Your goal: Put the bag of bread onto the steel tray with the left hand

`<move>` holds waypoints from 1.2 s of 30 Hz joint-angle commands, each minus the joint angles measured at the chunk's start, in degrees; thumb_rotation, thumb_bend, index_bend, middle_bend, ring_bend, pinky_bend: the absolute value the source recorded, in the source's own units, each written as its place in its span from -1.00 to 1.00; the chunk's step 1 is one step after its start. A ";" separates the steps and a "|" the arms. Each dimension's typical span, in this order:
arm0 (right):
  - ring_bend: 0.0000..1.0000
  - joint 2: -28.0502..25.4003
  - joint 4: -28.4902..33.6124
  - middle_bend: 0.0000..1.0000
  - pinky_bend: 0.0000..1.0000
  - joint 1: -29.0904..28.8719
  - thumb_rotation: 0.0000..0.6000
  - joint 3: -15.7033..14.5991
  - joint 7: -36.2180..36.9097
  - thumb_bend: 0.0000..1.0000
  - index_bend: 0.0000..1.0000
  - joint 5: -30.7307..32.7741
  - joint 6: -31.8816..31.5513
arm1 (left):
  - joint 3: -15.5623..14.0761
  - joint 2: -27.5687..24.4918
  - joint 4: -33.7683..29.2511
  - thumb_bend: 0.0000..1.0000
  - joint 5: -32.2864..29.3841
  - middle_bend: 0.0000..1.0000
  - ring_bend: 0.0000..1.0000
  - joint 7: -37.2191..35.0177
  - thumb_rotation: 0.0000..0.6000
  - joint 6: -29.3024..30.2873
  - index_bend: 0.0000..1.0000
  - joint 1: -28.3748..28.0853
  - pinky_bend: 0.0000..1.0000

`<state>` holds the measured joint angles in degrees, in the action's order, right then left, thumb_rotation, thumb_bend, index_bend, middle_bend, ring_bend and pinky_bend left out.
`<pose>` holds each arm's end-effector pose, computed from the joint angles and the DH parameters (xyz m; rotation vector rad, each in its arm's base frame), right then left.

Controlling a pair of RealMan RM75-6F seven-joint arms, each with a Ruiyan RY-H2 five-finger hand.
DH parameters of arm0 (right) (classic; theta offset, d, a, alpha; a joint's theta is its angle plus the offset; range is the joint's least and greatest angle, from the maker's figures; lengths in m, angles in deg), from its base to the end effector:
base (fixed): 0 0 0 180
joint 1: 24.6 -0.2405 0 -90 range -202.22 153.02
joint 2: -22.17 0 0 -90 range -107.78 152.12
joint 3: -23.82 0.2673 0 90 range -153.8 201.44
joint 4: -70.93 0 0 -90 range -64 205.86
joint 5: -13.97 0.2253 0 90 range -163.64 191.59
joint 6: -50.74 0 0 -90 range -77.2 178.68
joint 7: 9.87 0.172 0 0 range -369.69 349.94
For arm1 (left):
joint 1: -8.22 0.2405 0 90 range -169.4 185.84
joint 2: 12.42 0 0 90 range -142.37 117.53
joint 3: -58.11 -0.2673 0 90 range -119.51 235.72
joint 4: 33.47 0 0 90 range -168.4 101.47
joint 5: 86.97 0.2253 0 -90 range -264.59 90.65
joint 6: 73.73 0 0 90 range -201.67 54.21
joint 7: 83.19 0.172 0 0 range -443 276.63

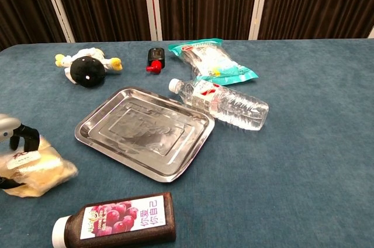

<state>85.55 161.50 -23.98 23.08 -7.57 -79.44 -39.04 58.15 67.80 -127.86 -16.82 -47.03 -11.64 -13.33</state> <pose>-0.3318 -0.1652 0.1508 1.4321 -0.9001 0.9117 -0.2669 0.2593 -0.0136 -1.8768 -0.8565 -0.5186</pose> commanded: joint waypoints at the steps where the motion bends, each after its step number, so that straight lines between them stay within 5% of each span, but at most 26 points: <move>1: -1.00 -0.07 -0.06 -1.00 -0.85 0.06 1.00 0.08 0.29 -0.39 -1.00 0.02 -0.22 | -0.25 -0.48 -0.62 -0.27 0.72 0.38 0.27 0.51 1.00 1.51 0.37 0.08 0.44; 10: -1.00 0.09 -0.11 -1.00 -0.85 0.16 1.00 0.07 0.13 -0.39 -1.00 -0.15 -0.49 | 1.65 -12.29 -14.63 -0.27 8.82 0.42 0.32 -5.85 1.00 7.82 0.41 0.31 0.47; 19: -1.00 0.06 0.42 -1.00 -0.85 0.15 1.00 -0.02 -0.11 -0.39 -1.00 -0.39 -0.52 | 10.46 -4.80 -12.34 -0.35 1.13 0.26 0.20 -0.54 1.00 4.41 0.21 -7.97 0.39; 24: -1.00 -0.31 0.12 -1.00 -0.85 0.03 1.00 0.24 1.18 -0.39 -1.00 0.26 -0.24 | 11.53 1.63 -9.26 -0.51 -5.34 -0.18 -0.22 3.87 1.00 1.20 -0.18 -12.32 0.05; 29: -1.00 -0.65 -0.09 -1.00 -0.85 0.21 1.00 0.18 2.16 -0.39 -1.00 0.21 -0.56 | 10.86 5.00 -8.87 -0.71 -7.56 -0.91 -0.88 5.81 1.00 2.26 -0.78 -13.41 -0.50; 36: -1.00 -0.64 -0.26 -1.00 -0.85 0.50 1.00 0.03 1.84 -0.39 -1.00 0.08 -0.90 | 6.69 -0.18 -13.93 -0.72 -3.63 -1.00 -0.95 2.15 1.00 6.59 -0.94 -9.48 -0.59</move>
<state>84.89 161.26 -23.50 23.12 -5.72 -79.35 -39.92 66.53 69.88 -139.98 -22.38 -42.93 -6.71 -24.63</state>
